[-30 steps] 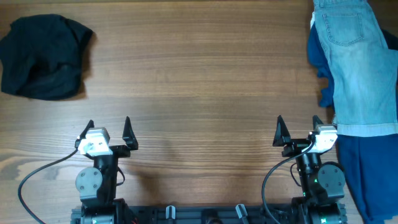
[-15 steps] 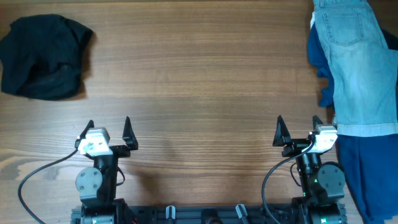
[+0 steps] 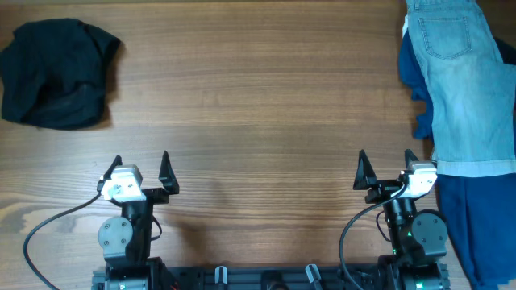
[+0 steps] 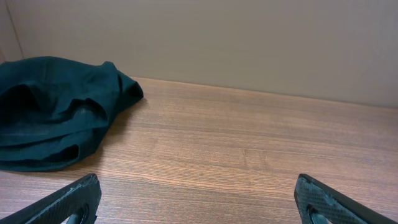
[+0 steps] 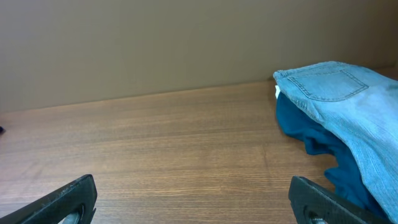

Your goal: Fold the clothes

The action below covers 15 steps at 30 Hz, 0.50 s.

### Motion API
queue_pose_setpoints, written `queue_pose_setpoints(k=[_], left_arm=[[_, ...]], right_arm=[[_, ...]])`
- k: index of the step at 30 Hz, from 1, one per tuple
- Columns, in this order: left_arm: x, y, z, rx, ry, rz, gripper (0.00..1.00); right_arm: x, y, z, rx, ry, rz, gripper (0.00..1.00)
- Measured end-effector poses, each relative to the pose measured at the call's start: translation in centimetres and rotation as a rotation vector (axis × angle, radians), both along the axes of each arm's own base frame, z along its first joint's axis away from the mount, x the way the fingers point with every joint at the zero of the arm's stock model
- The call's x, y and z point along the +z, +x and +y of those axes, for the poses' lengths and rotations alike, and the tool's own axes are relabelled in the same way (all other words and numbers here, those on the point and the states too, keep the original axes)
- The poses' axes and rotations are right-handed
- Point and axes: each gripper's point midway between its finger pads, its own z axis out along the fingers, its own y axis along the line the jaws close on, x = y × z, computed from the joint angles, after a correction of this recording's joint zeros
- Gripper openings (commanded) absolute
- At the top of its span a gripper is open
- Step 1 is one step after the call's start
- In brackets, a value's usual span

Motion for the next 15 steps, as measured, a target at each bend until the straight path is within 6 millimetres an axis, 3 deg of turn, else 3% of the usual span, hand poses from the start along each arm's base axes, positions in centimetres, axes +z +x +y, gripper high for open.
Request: queue_pose_setpoints(k=[11, 15], left_arm=[[0.0, 0.0, 0.0, 0.000, 0.000, 0.000, 1.00], [0.0, 0.0, 0.0, 0.000, 0.000, 0.000, 1.00]], right_arm=[[-0.9, -0.4, 1.5, 0.090, -0.030, 0.054, 1.00], [1.2, -0.4, 1.5, 0.097, -0.060, 0.069, 1.00]])
